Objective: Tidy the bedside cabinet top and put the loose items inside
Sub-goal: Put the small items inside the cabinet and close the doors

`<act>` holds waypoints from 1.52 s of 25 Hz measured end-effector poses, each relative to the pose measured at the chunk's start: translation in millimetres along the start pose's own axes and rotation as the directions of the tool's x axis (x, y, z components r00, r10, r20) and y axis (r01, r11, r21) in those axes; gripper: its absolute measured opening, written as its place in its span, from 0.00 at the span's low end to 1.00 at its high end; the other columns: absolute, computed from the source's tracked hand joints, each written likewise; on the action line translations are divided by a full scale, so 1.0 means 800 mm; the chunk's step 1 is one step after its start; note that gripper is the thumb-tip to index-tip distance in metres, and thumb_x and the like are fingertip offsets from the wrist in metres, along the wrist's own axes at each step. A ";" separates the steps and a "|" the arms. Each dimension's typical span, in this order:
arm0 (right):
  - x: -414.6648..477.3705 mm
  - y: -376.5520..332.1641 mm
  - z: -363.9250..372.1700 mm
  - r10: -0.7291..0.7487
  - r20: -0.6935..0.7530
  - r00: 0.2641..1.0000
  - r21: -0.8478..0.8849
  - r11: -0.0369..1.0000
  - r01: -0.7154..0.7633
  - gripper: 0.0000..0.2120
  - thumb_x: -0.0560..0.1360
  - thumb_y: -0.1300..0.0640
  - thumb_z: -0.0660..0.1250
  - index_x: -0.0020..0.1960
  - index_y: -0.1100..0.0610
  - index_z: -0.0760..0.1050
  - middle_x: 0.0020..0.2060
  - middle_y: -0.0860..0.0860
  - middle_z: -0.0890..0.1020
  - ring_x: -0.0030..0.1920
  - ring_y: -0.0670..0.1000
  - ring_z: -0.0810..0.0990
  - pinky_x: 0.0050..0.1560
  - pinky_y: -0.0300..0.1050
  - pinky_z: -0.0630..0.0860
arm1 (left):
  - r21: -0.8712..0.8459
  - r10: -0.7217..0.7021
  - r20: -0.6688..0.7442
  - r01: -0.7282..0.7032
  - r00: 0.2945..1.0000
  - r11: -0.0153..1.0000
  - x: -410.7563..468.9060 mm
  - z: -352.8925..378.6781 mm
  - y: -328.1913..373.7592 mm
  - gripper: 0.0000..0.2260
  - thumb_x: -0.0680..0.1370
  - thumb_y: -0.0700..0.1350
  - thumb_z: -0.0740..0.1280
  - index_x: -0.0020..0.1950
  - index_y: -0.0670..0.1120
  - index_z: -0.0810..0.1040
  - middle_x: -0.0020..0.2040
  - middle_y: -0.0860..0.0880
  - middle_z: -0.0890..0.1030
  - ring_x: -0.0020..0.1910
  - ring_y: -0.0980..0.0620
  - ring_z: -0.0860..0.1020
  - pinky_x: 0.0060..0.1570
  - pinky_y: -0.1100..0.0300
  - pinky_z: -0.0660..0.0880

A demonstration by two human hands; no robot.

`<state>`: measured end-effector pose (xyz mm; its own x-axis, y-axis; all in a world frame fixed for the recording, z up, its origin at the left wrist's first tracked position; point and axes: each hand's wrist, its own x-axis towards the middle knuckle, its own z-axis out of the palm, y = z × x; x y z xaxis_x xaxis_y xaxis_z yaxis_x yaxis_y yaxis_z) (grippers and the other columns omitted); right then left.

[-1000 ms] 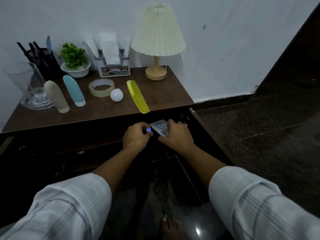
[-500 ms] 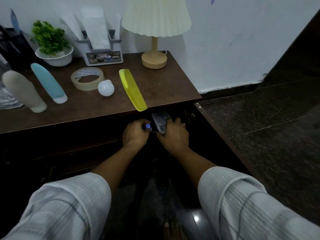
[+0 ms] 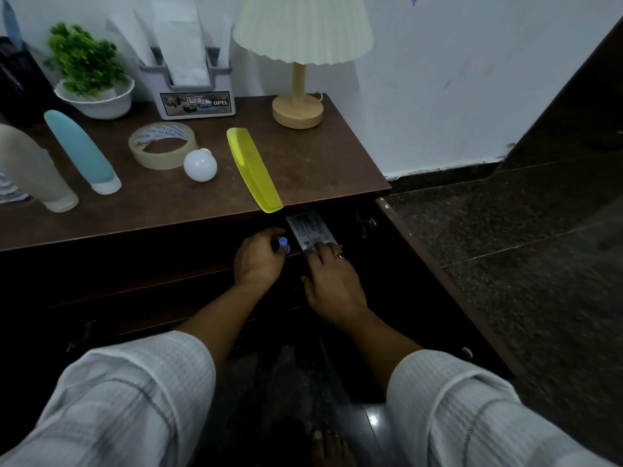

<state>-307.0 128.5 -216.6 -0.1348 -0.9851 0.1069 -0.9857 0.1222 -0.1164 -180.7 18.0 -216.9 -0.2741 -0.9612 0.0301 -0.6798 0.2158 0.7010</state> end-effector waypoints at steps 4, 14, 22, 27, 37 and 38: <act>0.002 0.003 0.005 0.014 0.062 0.998 -0.047 0.999 -0.011 0.33 0.73 0.51 0.66 0.75 0.60 0.64 0.71 0.58 0.69 0.73 0.62 0.66 0.64 0.58 0.74 | -0.047 -0.018 -0.019 0.017 1.000 0.999 0.002 0.003 -0.005 0.09 0.76 0.47 0.71 0.55 0.52 0.84 0.53 0.49 0.86 0.54 0.45 0.83 0.53 0.53 0.79; 0.023 0.018 0.008 0.116 0.102 0.988 -0.051 0.992 -0.111 0.38 0.73 0.52 0.65 0.79 0.59 0.55 0.77 0.57 0.62 0.78 0.61 0.59 0.71 0.60 0.68 | -0.089 -0.007 0.008 0.007 1.000 0.996 0.017 0.018 0.005 0.10 0.75 0.46 0.72 0.56 0.53 0.84 0.53 0.52 0.86 0.53 0.48 0.83 0.54 0.57 0.78; 0.015 0.029 0.009 0.107 0.083 0.991 -0.025 0.994 -0.105 0.37 0.71 0.54 0.67 0.77 0.59 0.60 0.75 0.59 0.62 0.76 0.62 0.60 0.69 0.55 0.71 | -0.110 0.010 0.017 -0.008 1.000 0.994 0.019 0.022 0.005 0.10 0.75 0.48 0.74 0.56 0.52 0.84 0.51 0.52 0.86 0.52 0.49 0.83 0.52 0.58 0.78; 0.017 0.028 0.006 0.117 0.098 0.988 -0.011 0.993 -0.116 0.37 0.71 0.54 0.68 0.78 0.58 0.58 0.76 0.59 0.61 0.77 0.61 0.58 0.69 0.55 0.70 | -0.048 -0.043 -0.010 0.042 0.999 0.998 0.016 0.022 0.009 0.09 0.74 0.52 0.74 0.54 0.53 0.85 0.50 0.53 0.86 0.51 0.47 0.83 0.51 0.55 0.79; 0.018 0.031 0.005 0.144 0.082 0.986 -0.011 0.990 -0.143 0.37 0.71 0.55 0.68 0.77 0.59 0.59 0.76 0.58 0.62 0.74 0.60 0.64 0.65 0.53 0.74 | 0.000 -0.063 0.012 0.063 0.998 0.998 0.024 0.029 0.016 0.12 0.75 0.55 0.72 0.58 0.55 0.83 0.54 0.52 0.85 0.56 0.46 0.82 0.54 0.54 0.78; 0.018 0.030 0.005 0.148 0.076 0.986 -0.015 0.989 -0.147 0.37 0.71 0.55 0.68 0.77 0.60 0.59 0.75 0.58 0.63 0.74 0.60 0.64 0.65 0.52 0.74 | 0.005 -0.065 0.012 0.065 0.998 0.998 0.025 0.030 0.015 0.13 0.75 0.55 0.72 0.58 0.55 0.83 0.54 0.52 0.85 0.57 0.46 0.82 0.54 0.54 0.78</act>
<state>-331.8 116.7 -222.1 -0.2707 -0.9626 0.0130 -0.9566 0.2675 -0.1160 -210.5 5.7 -225.0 -0.2372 -0.9712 -0.0245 -0.6994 0.1533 0.6981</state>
